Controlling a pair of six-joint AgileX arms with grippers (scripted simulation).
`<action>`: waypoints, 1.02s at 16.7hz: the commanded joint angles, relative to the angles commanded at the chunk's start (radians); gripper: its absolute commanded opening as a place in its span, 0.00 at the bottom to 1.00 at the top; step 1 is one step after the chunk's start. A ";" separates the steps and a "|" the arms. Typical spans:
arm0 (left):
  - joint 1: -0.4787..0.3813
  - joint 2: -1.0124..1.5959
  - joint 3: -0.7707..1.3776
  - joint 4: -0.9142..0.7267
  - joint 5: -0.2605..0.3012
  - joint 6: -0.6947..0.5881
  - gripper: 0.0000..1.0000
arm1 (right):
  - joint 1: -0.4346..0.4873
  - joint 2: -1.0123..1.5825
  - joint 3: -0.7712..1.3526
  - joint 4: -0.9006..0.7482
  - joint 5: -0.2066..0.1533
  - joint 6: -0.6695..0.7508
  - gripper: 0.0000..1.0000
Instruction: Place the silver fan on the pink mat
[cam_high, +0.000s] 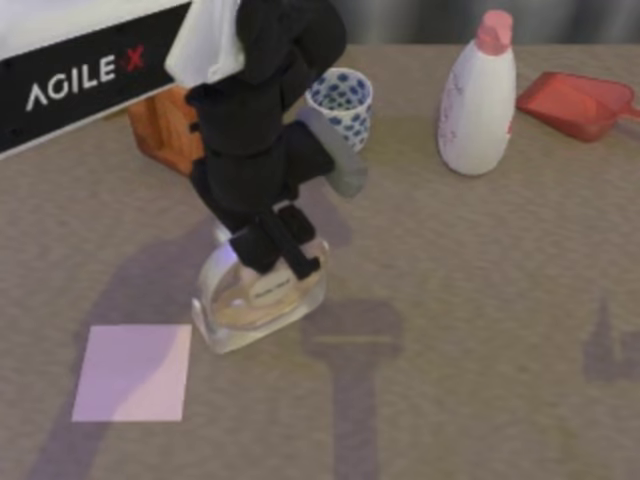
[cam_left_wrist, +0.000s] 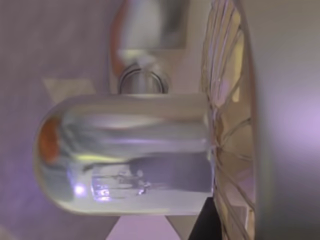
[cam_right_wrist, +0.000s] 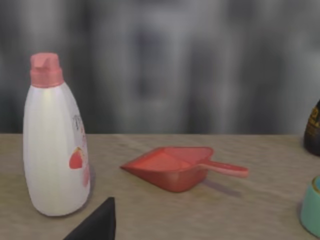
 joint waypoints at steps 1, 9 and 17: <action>0.001 0.002 0.014 -0.014 0.000 0.000 0.00 | 0.000 0.000 0.000 0.000 0.000 0.000 1.00; 0.018 0.003 0.199 -0.196 0.000 -0.002 0.00 | 0.000 0.000 0.000 0.000 0.000 0.000 1.00; 0.071 -0.099 0.072 -0.184 0.002 0.166 0.00 | 0.000 0.000 0.000 0.000 0.000 0.000 1.00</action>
